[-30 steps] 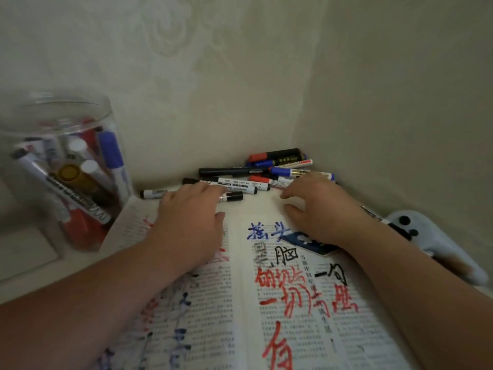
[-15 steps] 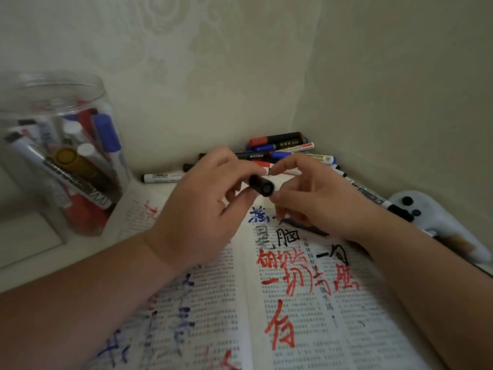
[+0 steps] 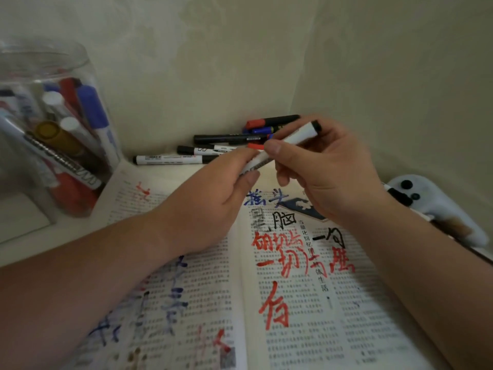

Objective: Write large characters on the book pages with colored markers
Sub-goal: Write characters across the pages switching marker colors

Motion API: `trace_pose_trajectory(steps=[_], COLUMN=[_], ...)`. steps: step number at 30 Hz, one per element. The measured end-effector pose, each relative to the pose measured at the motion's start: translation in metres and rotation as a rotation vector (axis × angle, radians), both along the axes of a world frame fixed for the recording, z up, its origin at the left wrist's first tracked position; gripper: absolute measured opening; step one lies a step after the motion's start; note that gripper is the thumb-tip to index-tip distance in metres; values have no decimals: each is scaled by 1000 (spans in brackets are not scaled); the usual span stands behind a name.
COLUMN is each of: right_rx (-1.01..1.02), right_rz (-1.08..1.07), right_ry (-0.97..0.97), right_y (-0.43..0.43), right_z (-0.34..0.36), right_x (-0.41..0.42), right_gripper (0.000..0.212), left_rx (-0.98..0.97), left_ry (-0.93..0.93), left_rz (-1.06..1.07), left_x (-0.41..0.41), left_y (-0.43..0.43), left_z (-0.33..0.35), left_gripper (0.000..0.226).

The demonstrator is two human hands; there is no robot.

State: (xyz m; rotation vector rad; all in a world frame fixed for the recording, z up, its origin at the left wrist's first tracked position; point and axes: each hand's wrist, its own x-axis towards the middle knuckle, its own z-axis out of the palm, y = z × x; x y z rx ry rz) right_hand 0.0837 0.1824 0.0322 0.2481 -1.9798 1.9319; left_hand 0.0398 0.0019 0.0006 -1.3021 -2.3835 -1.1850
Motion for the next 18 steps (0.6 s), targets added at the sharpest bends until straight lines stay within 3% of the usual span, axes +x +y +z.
trace_pose_trajectory(steps=[4,7,11,14,16,18], right_rx=[239,177,243,302,178,20], right_rz=[40,97,97,-72,-160,-108], right_ry=[-31,-16,55,54,32,-79], right_y=[-5,-8,-12,-6,6,21], right_z=[0,4,20,37,45,45], right_x=[5,5,13,24,36,54], right_gripper=[8,11,14,19,18,15], left_rx=[46,83,140,103,48,-27], left_ry=[-22,-54,-146,-263,-287,-282], left_rz=[-96,-98,-111,-178,-195,-199], left_x=[7,9,8,10,12,12], left_y=[-2,-1,0,-2,-3,-4], left_z=[4,6,8,1,-3,-3], left_gripper=[29,42,47,46,44,51])
